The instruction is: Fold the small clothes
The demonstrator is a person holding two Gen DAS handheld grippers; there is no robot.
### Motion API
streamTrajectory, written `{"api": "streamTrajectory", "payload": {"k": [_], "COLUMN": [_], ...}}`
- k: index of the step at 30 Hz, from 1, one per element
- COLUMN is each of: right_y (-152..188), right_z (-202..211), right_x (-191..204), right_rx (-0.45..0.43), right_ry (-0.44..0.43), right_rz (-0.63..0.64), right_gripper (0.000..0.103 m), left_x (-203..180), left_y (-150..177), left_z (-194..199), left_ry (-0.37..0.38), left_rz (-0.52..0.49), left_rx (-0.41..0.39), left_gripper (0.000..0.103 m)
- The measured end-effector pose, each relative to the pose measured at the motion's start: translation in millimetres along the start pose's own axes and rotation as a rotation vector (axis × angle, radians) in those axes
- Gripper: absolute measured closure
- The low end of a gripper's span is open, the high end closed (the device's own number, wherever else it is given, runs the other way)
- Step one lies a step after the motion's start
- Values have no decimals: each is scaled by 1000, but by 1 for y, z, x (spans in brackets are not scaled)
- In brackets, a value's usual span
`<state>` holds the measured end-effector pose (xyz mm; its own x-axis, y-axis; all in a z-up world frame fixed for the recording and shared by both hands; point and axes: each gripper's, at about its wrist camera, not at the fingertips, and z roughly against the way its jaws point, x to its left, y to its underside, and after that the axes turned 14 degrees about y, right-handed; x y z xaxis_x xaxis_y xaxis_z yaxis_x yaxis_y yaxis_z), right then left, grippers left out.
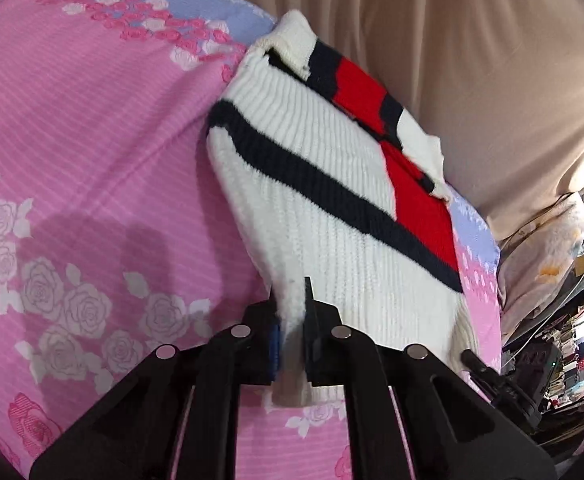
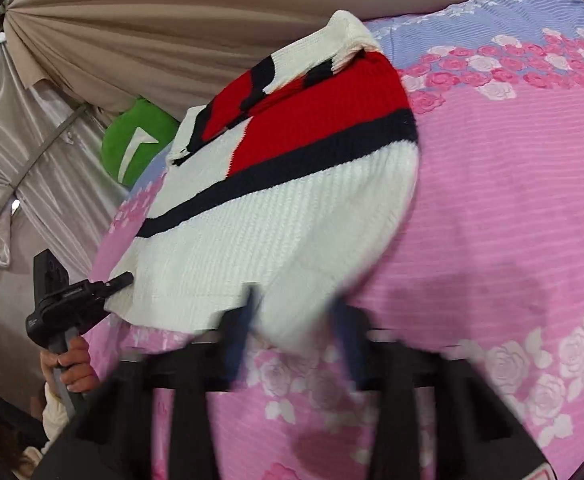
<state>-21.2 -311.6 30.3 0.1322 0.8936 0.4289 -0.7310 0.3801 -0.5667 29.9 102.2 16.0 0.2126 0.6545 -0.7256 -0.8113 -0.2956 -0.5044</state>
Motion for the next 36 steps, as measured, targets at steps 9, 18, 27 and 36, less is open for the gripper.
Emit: {"api": "streamTrajectory", "payload": {"k": [9,18,27,36], "right_y": [21,51,22,-58], "right_z": [119,286,271,99], "right_x": [7,29,38,10], "right_rx": [-316,-750,-721,-397], "right_ry": [-83,-290,-311,-132], "right_rz": [36,196,188,21], "right_gripper": [93,93,96,97], "left_x": [-90,-172,-149,-77], "left_y": [29,69,29,-29], "left_z": [103,227,202,54], "left_ry": [116,312,247,-8], "left_rz": [-271,-542,-394,-208], "left_rx": [-151,-395,-336,-72], "left_gripper": [97,97,96,96]}}
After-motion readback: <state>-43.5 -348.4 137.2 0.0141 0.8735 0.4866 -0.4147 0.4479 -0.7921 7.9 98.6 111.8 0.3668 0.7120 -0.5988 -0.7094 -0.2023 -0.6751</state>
